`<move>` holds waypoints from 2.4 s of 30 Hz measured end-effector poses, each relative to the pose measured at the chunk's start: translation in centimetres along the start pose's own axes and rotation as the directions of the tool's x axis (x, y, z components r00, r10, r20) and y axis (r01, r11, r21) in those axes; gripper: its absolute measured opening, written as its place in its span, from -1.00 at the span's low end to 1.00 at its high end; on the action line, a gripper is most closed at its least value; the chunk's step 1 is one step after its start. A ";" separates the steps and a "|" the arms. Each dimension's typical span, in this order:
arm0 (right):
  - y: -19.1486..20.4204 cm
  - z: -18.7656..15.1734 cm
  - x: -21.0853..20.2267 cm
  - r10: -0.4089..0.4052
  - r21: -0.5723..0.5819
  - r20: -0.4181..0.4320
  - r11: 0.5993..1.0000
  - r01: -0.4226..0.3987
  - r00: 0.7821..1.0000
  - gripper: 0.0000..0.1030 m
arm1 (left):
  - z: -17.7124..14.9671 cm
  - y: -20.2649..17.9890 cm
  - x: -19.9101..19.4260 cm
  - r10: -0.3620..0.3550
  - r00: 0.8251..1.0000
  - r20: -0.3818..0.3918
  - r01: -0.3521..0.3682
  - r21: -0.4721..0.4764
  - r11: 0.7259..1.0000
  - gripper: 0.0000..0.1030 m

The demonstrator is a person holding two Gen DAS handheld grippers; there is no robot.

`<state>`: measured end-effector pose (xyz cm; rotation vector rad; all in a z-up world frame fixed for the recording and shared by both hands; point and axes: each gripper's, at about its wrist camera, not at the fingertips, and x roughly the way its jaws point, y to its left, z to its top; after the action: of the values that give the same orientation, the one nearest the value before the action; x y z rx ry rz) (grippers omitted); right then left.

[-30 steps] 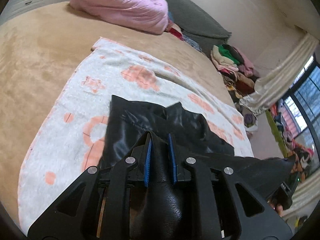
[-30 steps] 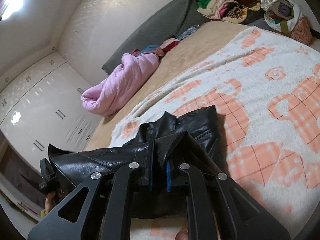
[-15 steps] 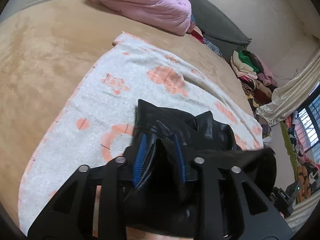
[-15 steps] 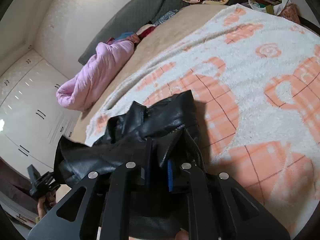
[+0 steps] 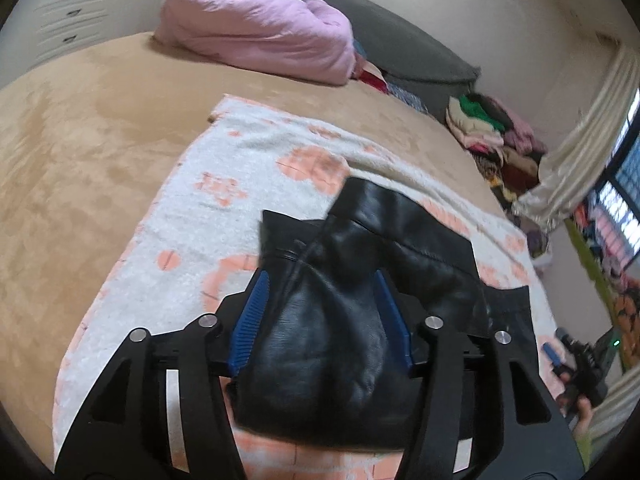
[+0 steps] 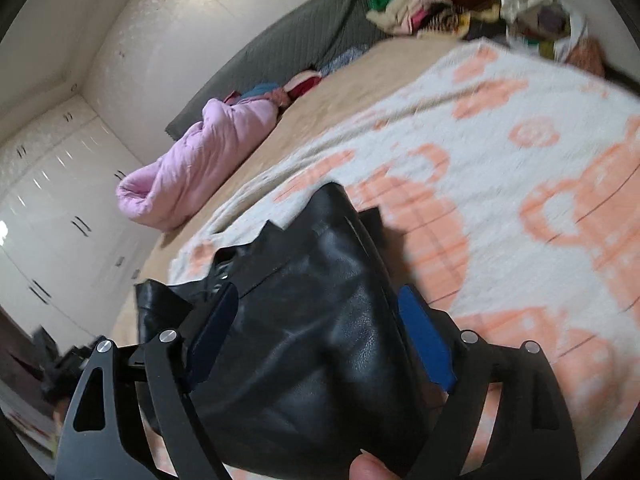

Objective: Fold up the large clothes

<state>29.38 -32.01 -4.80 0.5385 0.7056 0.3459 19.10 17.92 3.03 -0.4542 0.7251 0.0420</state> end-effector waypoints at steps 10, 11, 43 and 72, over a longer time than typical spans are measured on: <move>3.7 0.2 3.1 -0.258 -0.380 -0.004 0.894 0.238 0.966 0.59 | 1.7 -4.6 7.5 0.137 0.989 -0.049 -0.121 0.254 0.960 0.37; 3.8 0.4 3.7 -0.264 -0.396 -0.012 0.887 0.238 0.964 0.58 | 1.8 -4.6 8.1 0.137 0.989 -0.057 -0.117 0.262 0.958 0.37; 2.0 7.2 6.6 -0.054 -0.184 0.079 0.981 0.067 0.995 -0.79 | 5.3 -2.8 9.1 -0.037 0.998 0.046 0.028 0.174 0.984 -0.85; -1.9 4.3 11.7 -0.249 -0.119 -0.111 0.965 0.236 0.962 -0.01 | 3.4 -2.4 13.1 0.140 0.989 -0.039 -0.128 0.230 0.965 -0.51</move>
<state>40.93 -29.57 -9.19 0.3278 0.8608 0.1863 31.60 15.64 -2.30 -0.1873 0.8036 0.0728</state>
